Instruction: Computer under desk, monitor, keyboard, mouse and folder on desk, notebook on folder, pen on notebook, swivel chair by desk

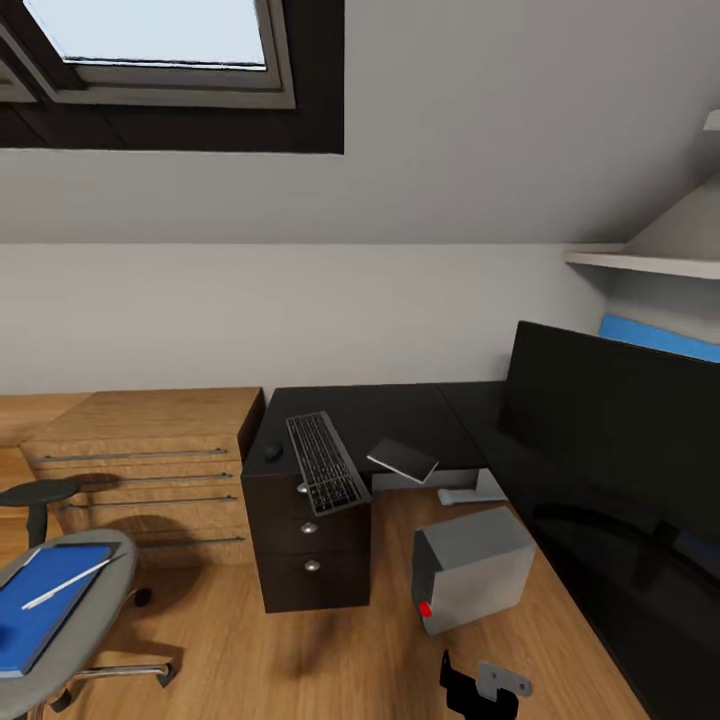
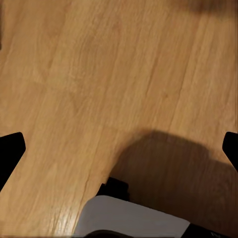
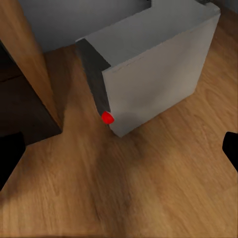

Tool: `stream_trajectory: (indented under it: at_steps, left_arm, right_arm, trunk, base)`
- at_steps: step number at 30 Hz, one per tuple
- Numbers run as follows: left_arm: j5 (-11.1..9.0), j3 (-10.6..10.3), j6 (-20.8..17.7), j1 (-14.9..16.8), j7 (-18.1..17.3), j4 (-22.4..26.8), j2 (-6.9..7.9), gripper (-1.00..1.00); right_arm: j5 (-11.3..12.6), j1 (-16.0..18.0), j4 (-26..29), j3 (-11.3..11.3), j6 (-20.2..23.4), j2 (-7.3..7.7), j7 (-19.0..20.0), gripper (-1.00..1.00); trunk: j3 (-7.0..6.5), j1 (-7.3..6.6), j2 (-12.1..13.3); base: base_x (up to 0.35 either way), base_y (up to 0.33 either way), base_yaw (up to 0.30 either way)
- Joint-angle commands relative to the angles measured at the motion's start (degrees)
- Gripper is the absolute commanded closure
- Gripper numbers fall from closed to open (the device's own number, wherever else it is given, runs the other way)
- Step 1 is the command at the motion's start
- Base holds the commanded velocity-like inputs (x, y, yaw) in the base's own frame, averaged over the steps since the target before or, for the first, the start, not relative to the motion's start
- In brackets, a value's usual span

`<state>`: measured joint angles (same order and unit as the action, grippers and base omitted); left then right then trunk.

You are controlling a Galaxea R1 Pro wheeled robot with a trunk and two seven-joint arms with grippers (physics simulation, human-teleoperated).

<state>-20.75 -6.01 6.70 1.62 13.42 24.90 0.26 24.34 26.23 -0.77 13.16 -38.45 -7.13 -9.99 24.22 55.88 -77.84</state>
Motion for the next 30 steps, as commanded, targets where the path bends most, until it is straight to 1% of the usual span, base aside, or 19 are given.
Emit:
stream_trajectory:
  at_steps: [1, 5, 16, 17, 21, 22, 25, 30]
  left_arm:
    - [-0.48, -0.49, 0.29, 0.04, 0.25, -0.11, 0.11, -1.00]
    - [-0.45, -0.49, 0.70, 0.04, -0.19, -0.41, 0.39, -1.00]
    - [-0.69, -0.29, 11.38, 0.08, -0.27, -1.50, 0.48, -1.00]
    - [-0.73, -0.26, 11.88, 0.08, -0.24, -1.54, 0.49, -1.00]
    - [-0.82, -0.18, 13.22, 0.07, -0.01, -1.65, 0.47, -1.00]
    - [-0.80, -0.14, 13.82, 0.09, 0.02, -1.69, 0.37, -1.00]
    - [-0.79, -0.14, 13.88, 0.11, 0.03, -1.69, 0.36, -1.00]
    - [-0.63, -0.37, 13.98, 0.06, 0.01, -1.70, 0.29, -1.00]
  right_arm:
    - [0.07, 0.05, -0.11, 0.48, -0.15, -0.04, -0.35, -1.00]
    - [-0.21, 0.05, -0.17, 0.52, -0.23, -0.20, -0.31, -1.00]
    - [-0.36, 0.05, -0.20, 0.55, -0.31, -0.63, -0.29, -1.00]
    - [-0.36, 0.05, -0.20, 0.55, -0.31, -0.66, -0.29, -1.00]
    - [-0.35, 0.05, -0.20, 0.56, -0.45, -0.76, -0.40, -1.00]
    - [-0.41, 0.05, -0.26, 0.56, -2.99, -0.85, -0.68, -1.00]
    - [-0.42, -0.01, -0.27, 0.56, -3.57, -0.86, -0.70, -1.00]
    - [-0.50, -0.10, -0.28, 0.52, -4.16, -0.82, -0.72, -1.00]
  trunk:
    - [-0.12, -0.23, 0.38]
    - [-0.84, -1.11, 1.98]
    - [-2.82, -3.52, 6.40]
    - [-3.00, -3.74, 6.80]
    - [-3.71, -4.62, 8.40]
    - [-3.89, -4.84, 8.80]
    - [-4.42, -5.50, 10.01]
    - [-5.31, -6.60, 12.01]
  base:
    - [0.000, 0.000, 0.000]
    - [0.000, 0.000, 0.000]
    - [0.000, 0.000, 0.000]
    - [0.000, 0.000, 0.000]
    - [0.000, 0.000, 0.002]
    - [0.000, 0.000, 0.216]
    - [0.000, 0.000, 0.189]
    - [0.000, 0.000, 0.065]
